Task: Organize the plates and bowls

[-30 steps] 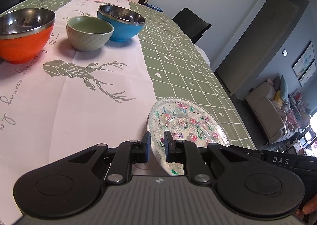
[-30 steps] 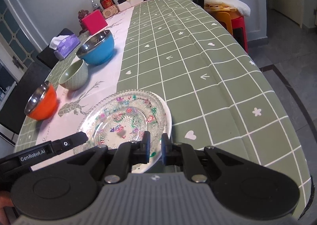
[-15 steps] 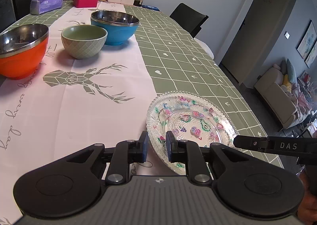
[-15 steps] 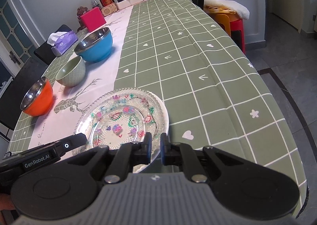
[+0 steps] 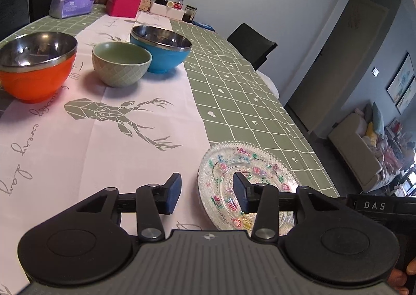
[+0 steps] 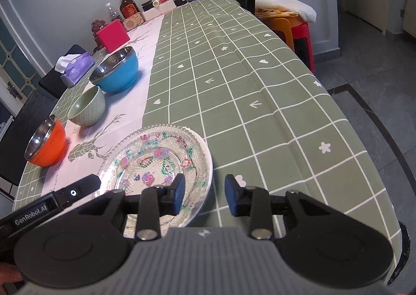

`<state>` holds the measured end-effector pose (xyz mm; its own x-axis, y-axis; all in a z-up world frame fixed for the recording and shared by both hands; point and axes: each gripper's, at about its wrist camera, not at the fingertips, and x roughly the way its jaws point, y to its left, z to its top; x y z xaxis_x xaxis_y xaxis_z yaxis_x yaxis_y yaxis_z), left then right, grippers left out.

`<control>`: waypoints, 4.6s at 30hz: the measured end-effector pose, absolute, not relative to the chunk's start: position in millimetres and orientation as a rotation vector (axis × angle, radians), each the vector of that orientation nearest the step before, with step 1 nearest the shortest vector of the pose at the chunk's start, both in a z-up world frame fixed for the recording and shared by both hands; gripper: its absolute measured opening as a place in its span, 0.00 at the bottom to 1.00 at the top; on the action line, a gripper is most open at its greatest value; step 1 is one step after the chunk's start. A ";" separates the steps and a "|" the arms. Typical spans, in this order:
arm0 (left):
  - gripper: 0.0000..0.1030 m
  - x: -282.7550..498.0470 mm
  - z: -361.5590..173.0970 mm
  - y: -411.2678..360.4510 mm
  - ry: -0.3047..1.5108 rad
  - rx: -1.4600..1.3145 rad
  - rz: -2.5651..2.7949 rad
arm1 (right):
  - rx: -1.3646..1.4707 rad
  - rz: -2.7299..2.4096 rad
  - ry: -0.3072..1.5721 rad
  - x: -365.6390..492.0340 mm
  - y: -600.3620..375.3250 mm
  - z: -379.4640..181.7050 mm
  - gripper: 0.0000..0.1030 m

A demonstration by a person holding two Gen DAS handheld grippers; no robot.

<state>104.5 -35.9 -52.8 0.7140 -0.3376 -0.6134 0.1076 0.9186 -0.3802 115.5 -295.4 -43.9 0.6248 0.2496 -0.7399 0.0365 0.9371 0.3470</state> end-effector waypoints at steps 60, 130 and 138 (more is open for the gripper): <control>0.42 187.9 -6.7 212.6 0.711 -0.462 0.018 | 0.214 0.482 0.844 220.1 -28.5 12.9 0.50; 0.17 89.5 -12.7 92.2 0.856 -0.241 -0.134 | 0.384 0.293 0.941 124.3 -124.0 -25.6 0.13; 0.18 91.5 -12.5 92.2 0.868 -0.219 -0.149 | 0.388 0.300 0.932 121.8 -125.5 -26.0 0.13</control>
<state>91.5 92.2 -12.5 0.6381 -0.2185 -0.7384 0.0407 0.9671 -0.2510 121.8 -125.5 -26.0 0.5637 0.4120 -0.7159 -0.0824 0.8905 0.4475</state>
